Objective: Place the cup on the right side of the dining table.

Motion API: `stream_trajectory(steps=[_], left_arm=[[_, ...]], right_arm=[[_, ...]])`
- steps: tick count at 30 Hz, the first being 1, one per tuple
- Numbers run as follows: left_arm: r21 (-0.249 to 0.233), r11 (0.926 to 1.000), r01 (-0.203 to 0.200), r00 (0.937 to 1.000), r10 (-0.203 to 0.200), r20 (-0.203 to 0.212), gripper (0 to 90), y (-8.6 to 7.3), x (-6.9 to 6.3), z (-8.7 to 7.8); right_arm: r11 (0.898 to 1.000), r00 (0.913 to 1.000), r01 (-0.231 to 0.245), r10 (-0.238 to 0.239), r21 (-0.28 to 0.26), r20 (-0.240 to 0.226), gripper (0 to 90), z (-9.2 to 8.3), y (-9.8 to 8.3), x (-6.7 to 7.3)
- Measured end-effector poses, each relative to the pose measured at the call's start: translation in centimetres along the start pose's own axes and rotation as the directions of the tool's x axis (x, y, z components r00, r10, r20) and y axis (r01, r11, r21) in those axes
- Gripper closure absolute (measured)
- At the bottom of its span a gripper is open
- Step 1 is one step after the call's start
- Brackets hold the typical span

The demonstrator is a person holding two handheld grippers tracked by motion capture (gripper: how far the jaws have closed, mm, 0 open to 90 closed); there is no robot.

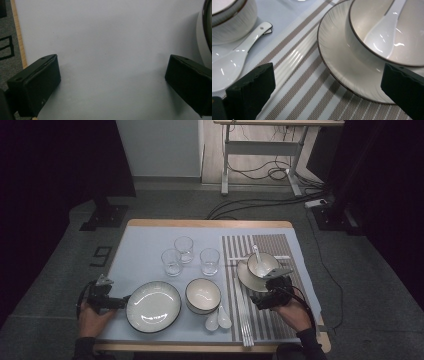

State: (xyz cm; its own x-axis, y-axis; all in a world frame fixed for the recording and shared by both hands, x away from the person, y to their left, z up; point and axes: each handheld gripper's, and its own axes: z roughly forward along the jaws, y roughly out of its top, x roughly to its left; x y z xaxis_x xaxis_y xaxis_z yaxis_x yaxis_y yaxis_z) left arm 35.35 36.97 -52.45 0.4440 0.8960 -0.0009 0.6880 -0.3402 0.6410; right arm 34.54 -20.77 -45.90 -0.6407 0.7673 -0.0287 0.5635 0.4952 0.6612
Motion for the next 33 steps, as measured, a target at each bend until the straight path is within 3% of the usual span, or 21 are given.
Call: stream_trajectory(steps=[16,33], left_arm=[[0.001,1.0,0.0,1.0,0.0,0.001,0.0,0.0,0.0,0.0],[-0.002,1.0,0.001,1.0,-0.001,0.001,0.0,0.0,0.0,0.0]], right_arm=[[1.0,0.9983,0.017,-0.017,0.013,-0.055,0.0,1.7,3.0,0.4],[0.999,0.9977,0.025,-0.022,0.04,-0.064,0.0,3.6,5.0,0.5]])
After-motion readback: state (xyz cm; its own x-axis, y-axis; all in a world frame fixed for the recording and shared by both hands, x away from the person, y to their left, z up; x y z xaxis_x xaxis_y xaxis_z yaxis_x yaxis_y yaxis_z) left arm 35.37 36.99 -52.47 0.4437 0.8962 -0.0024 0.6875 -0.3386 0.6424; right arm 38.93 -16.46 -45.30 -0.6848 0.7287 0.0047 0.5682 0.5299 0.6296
